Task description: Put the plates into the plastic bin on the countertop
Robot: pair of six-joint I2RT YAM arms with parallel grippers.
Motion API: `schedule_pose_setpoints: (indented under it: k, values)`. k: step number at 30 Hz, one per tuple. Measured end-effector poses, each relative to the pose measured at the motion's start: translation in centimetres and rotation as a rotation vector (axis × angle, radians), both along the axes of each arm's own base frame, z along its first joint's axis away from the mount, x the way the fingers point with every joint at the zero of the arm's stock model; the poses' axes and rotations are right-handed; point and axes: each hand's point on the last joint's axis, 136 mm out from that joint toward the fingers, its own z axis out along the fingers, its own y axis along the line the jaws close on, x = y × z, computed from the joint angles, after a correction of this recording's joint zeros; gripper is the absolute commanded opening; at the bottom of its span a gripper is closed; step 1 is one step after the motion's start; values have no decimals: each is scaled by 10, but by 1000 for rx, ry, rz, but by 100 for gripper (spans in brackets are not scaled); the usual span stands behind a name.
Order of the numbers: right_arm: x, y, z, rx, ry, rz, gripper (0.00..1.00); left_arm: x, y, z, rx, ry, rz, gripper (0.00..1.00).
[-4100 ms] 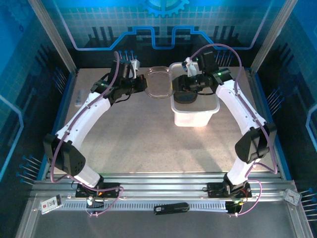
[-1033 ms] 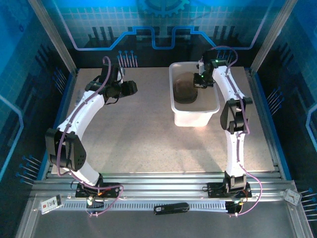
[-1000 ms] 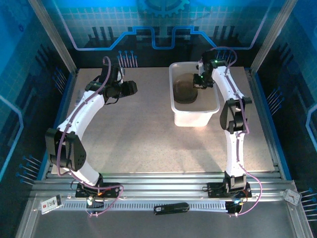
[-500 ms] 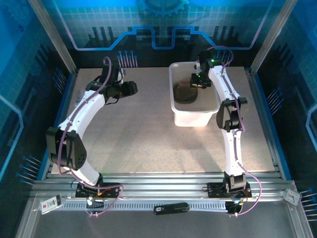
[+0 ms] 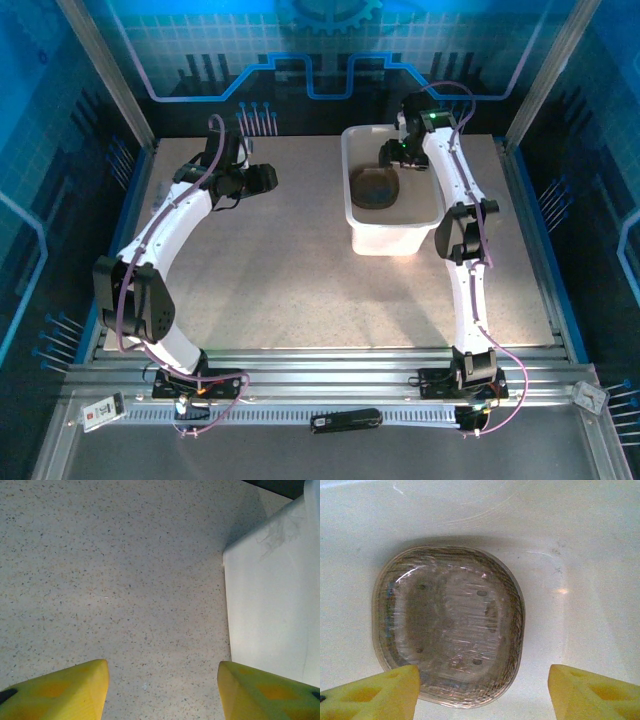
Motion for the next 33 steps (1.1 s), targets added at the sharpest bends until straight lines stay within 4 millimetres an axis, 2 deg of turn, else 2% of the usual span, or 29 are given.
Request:
schedule_pose_setpoints:
  k: [8,12,15,20,25,29,33]
  values:
    - [7,8,15,-20,-47,35,70,0,1,0,0,0,1,60]
    - [12,18,45,-13,-145,62,70,0,-1,0,-6,1,-4,60]
    - [7,18,58,-24,-166,71,70,0,-1,0,-6,0,-4,60]
    - [-4,10,62,-62,-141,71,69,-1,-2,-1,-12,-1,-9,60]
    - [-20,2,68,-101,-100,74,69,-11,-2,-4,-20,-1,-18,60]
    - [-32,-2,82,-135,-99,78,70,-17,-2,-1,-20,-12,-30,60]
    - [-48,2,104,-165,-119,106,70,-19,-2,3,-6,-30,-47,60]
